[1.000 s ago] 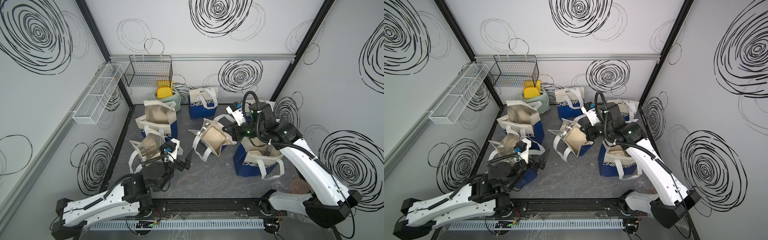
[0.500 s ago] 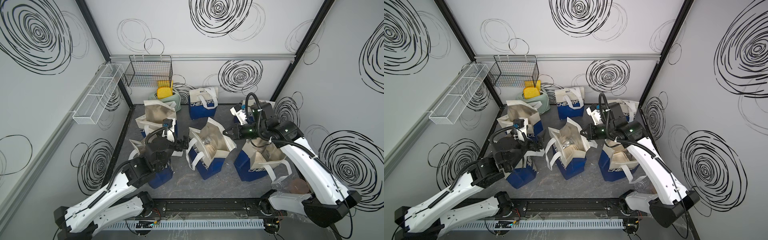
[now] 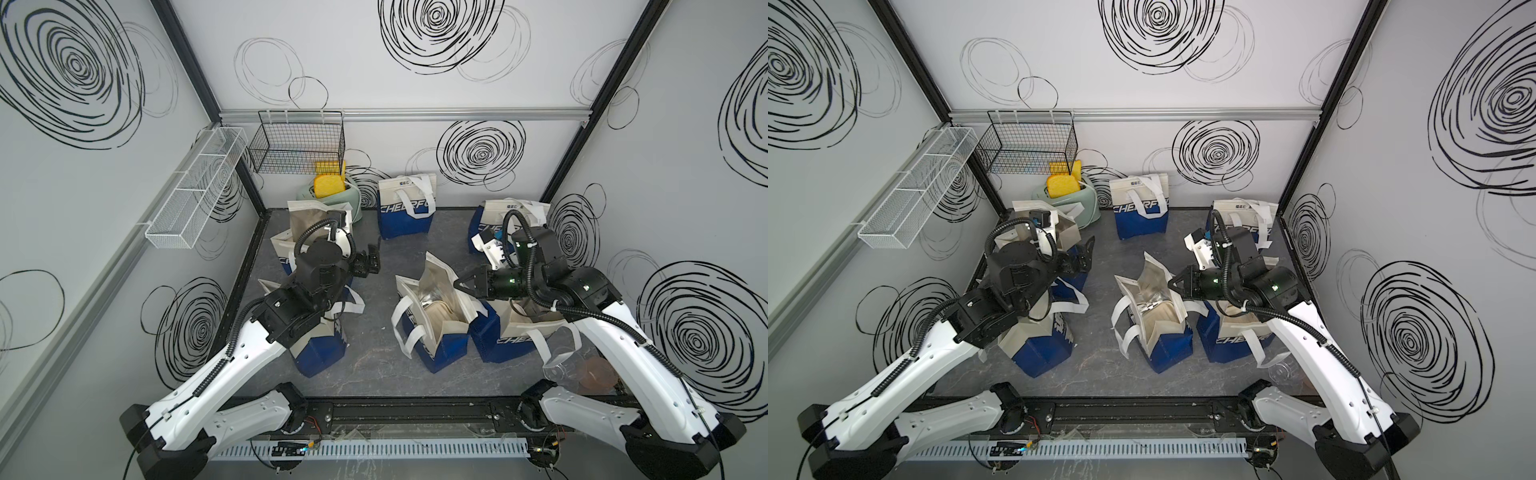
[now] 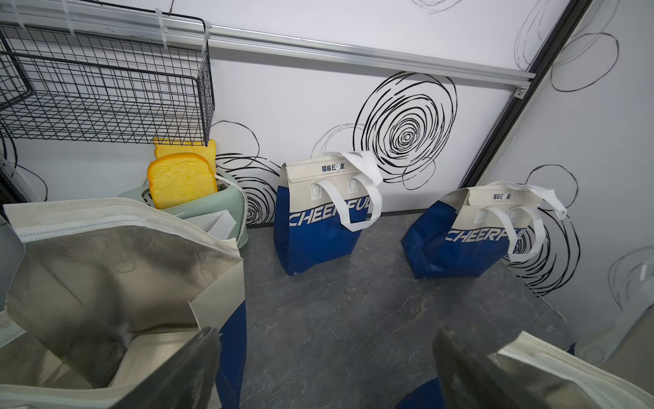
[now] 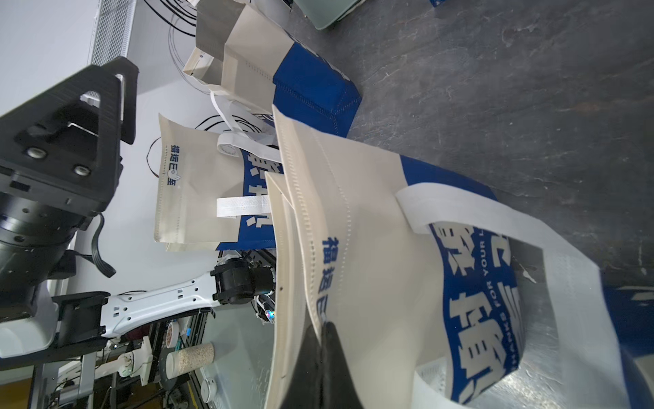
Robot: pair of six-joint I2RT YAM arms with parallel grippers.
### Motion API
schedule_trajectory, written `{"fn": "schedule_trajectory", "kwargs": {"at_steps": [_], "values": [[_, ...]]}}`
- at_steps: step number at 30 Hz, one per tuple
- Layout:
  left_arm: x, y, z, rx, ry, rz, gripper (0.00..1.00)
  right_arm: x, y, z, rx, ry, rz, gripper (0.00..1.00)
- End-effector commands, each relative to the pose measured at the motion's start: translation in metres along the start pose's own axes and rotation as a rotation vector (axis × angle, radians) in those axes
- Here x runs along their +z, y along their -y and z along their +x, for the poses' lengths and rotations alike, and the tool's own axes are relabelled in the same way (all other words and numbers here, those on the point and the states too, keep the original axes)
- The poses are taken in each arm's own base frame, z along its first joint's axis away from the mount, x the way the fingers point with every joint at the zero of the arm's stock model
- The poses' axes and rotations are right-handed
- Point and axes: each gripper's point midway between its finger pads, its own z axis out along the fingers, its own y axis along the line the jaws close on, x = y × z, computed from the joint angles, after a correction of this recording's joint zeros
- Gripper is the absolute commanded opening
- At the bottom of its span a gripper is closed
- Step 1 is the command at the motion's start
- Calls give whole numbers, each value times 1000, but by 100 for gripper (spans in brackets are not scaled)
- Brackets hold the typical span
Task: Open the takeout bag
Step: Place the takeout bag at the center of the board.
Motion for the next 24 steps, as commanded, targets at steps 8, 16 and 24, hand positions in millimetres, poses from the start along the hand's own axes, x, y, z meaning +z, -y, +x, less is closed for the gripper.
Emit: {"fn": "schedule_trajectory", "kwargs": {"at_steps": [8, 16, 24], "values": [[24, 24, -18, -34, -13, 71, 98, -2, 0, -1, 10, 52, -24, 1], [48, 28, -14, -83, -42, 72, 98, -10, -9, -13, -70, 87, -18, 61], [84, 44, -12, -103, -100, 94, 99, -48, -17, -42, -197, 295, 56, 70]]}}
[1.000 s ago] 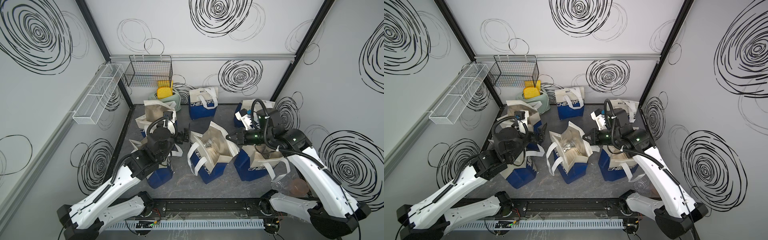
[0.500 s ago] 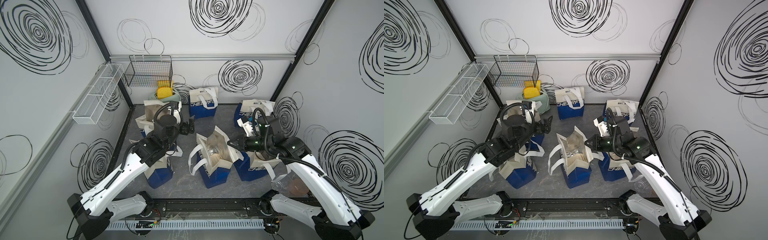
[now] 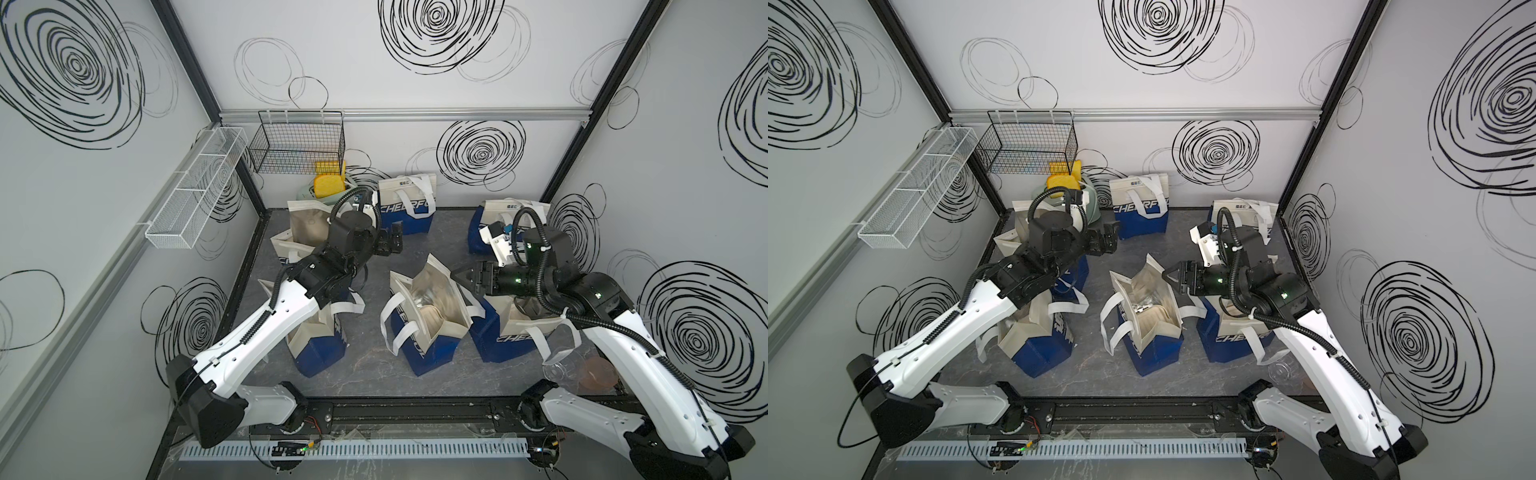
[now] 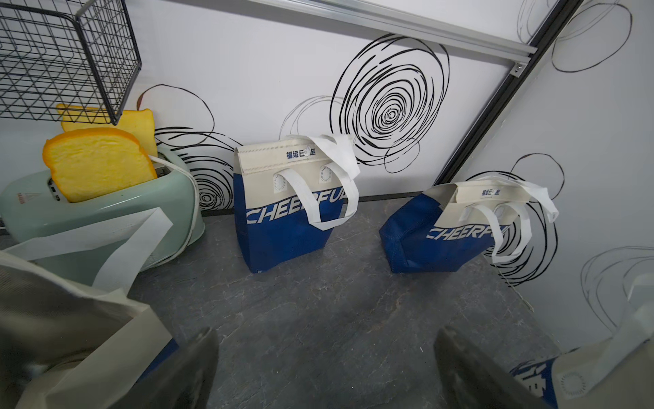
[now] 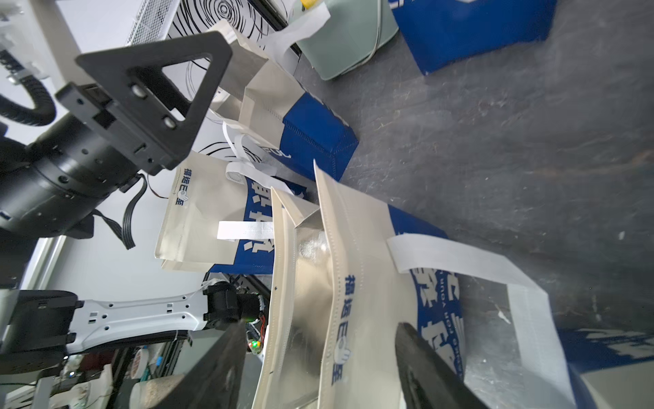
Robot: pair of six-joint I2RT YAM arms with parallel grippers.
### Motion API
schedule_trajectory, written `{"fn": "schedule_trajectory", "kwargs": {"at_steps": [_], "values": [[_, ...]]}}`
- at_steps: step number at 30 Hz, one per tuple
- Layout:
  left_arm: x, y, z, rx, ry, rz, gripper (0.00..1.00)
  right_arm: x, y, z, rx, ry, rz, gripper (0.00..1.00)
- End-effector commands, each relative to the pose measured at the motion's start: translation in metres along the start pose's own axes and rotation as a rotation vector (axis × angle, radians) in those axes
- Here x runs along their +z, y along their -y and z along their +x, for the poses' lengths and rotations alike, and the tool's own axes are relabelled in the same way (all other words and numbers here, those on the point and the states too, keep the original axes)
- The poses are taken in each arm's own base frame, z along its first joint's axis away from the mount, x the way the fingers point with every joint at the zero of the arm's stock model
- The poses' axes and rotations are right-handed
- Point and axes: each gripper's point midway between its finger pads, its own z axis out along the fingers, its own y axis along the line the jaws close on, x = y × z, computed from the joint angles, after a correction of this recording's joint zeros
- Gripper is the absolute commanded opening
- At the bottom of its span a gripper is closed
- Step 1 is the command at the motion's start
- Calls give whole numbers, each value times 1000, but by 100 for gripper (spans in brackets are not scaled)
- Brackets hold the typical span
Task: Open the takeout bag
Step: Place the takeout bag at the center of the board, then pick up the takeout bag at the center of the board.
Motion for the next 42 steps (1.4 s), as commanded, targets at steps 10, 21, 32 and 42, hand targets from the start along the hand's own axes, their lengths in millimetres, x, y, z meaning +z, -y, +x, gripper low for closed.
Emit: {"fn": "schedule_trajectory", "kwargs": {"at_steps": [10, 21, 32, 42], "values": [[93, -14, -5, -211, -69, 91, 90, -95, -1, -50, -221, 526, 125, 68], [169, -2, 5, -112, -82, -14, 95, -103, 8, -46, -357, 551, 202, 68], [185, -19, 21, 50, 19, 13, 97, -89, 16, -51, -437, 528, 257, 70], [192, -44, 24, 85, 24, -77, 97, -63, 20, -62, -490, 513, 262, 71]]}}
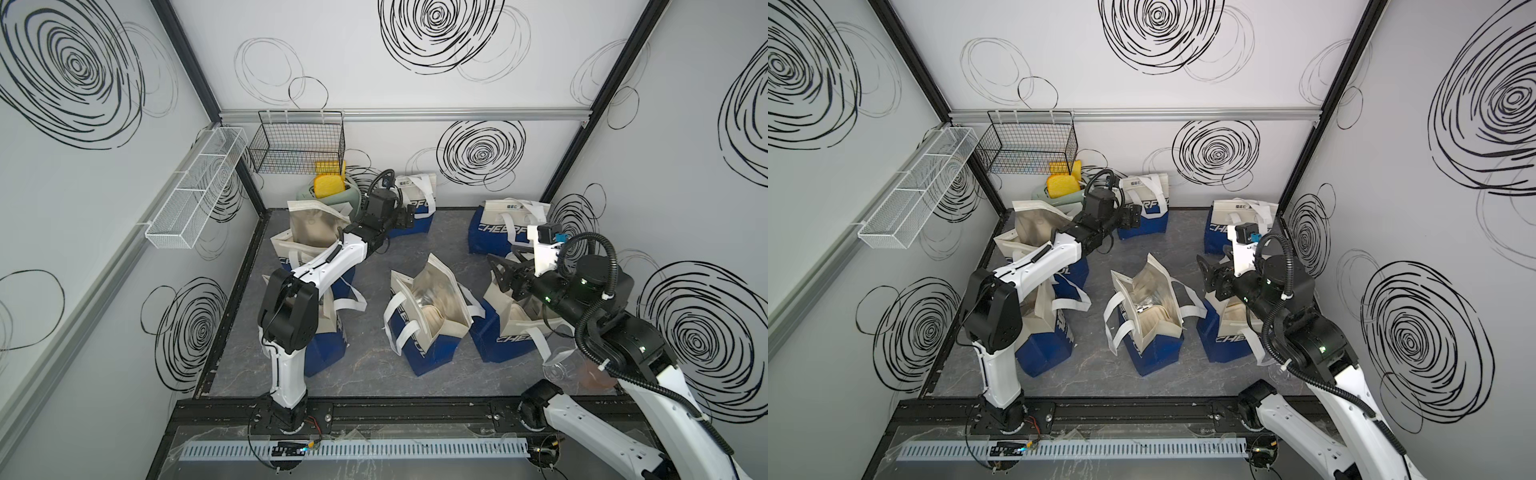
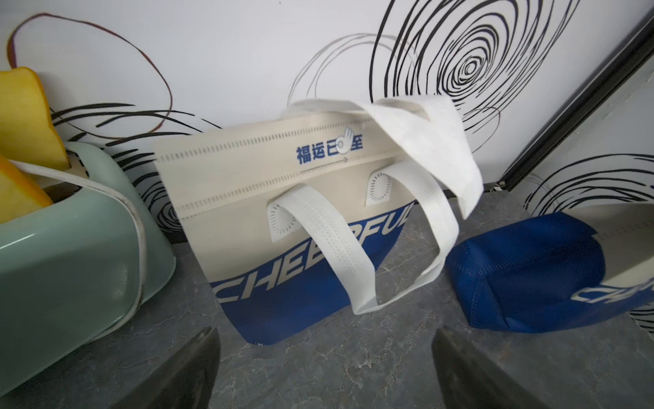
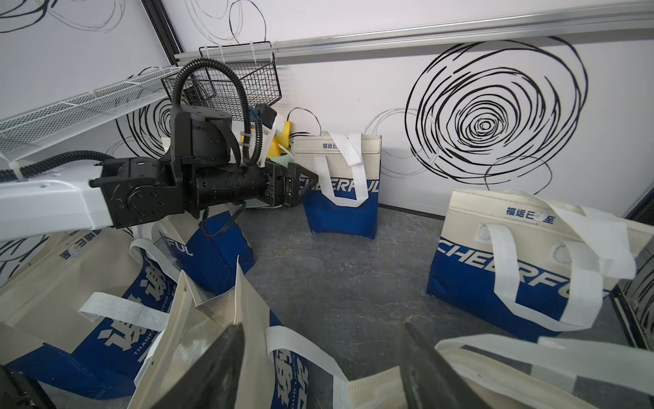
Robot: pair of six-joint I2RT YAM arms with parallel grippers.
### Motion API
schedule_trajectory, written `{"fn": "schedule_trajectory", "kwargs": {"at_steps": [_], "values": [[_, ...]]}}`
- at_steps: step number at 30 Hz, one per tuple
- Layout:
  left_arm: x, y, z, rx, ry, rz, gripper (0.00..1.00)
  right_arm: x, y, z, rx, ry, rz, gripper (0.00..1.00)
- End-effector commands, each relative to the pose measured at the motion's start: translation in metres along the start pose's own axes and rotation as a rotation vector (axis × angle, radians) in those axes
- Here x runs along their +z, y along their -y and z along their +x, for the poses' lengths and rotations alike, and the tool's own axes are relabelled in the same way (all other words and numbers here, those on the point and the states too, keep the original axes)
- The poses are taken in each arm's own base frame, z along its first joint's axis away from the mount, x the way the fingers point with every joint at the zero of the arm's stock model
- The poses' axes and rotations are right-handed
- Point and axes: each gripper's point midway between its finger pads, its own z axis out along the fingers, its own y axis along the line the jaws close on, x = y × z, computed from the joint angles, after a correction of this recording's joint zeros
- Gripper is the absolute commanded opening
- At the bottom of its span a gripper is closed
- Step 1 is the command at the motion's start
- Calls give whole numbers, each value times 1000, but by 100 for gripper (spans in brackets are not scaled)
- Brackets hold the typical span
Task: Open the takeout bag
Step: Pick up the takeout bag at the center of the board.
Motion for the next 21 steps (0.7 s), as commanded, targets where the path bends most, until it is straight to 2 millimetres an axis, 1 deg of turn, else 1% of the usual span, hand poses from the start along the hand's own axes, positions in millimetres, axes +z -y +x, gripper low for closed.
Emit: {"fn": "schedule_trajectory", "kwargs": {"at_steps": [1, 4, 9, 12, 16, 21], "values": [[0, -2, -19, 1, 85, -21, 97, 9, -3, -10, -37, 44, -9, 71], [6, -5, -19, -3, 93, -40, 97, 16, -4, -10, -49, 42, -17, 71], [19, -18, -17, -24, 84, -44, 97, 22, -4, -9, -77, 36, -15, 71], [24, -23, -16, -37, 92, 7, 97, 24, -3, -7, -98, 34, -9, 71], [26, -29, -15, -29, 118, 53, 97, 27, -2, -3, -131, 21, -7, 71], [30, -42, -13, -25, 127, 50, 97, 30, -1, 1, -172, 8, -5, 72]]}}
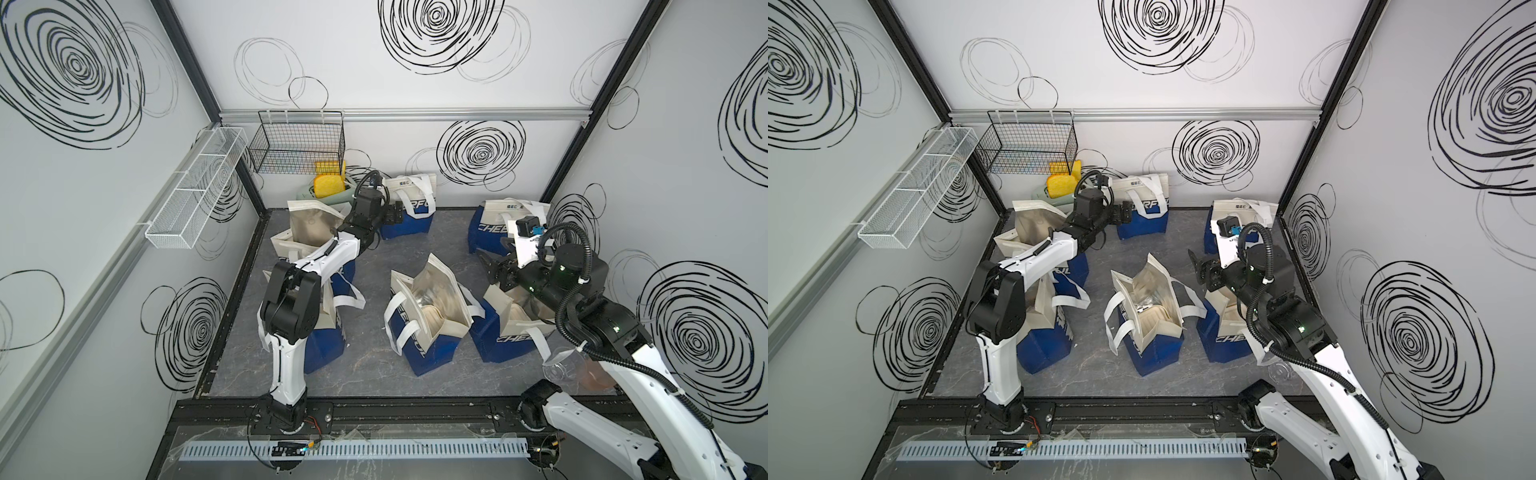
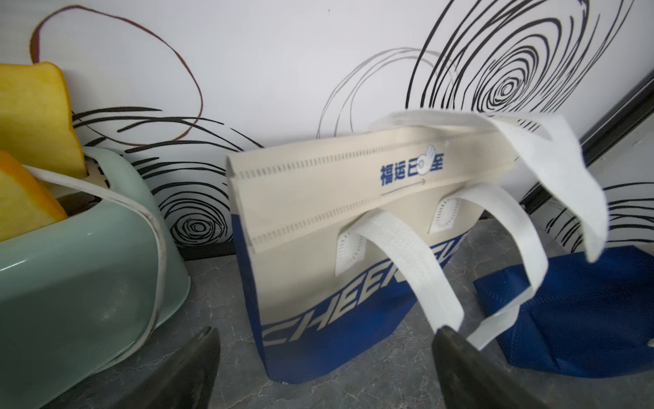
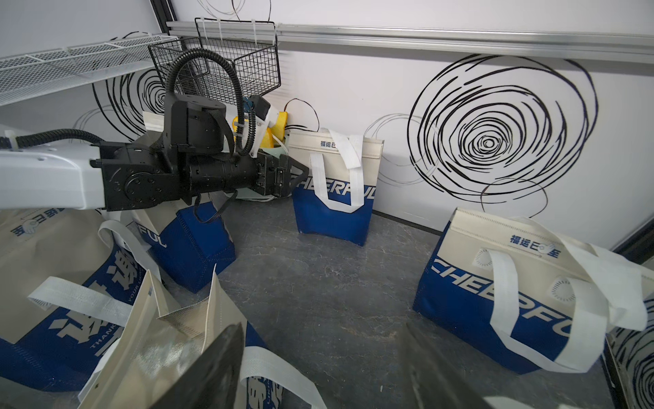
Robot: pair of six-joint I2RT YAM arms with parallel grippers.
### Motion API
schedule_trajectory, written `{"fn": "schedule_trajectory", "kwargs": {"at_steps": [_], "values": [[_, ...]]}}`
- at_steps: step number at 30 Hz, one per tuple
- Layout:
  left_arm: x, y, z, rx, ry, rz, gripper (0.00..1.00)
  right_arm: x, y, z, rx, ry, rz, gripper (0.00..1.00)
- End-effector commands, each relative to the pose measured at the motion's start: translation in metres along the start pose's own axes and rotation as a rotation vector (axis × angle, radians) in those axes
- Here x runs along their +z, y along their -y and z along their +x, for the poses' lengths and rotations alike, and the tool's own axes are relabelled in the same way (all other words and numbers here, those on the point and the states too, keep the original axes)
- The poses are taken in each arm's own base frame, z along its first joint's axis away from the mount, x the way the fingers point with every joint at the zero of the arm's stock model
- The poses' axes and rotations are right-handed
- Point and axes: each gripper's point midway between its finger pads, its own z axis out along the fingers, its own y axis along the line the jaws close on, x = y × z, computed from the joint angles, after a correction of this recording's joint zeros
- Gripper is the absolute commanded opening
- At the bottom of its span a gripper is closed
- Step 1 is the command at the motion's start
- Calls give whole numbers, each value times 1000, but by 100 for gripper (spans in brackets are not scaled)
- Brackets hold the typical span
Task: Open the takeout bag
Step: Pick up the takeout bag at the center of the board.
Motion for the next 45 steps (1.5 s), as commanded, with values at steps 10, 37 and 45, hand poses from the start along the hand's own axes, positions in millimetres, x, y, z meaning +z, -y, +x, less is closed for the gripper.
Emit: {"fn": "schedule_trajectory", "kwargs": {"at_steps": [10, 37, 45], "values": [[16, -1, -6, 56, 47, 72, 97, 19, -2, 4, -88, -5, -7, 72], [35, -5, -10, 53, 91, 157, 95, 36, -6, 11, -132, -51, -19, 72], [28, 14, -13, 56, 99, 259, 80, 36, -6, 12, -133, -52, -20, 72]]}}
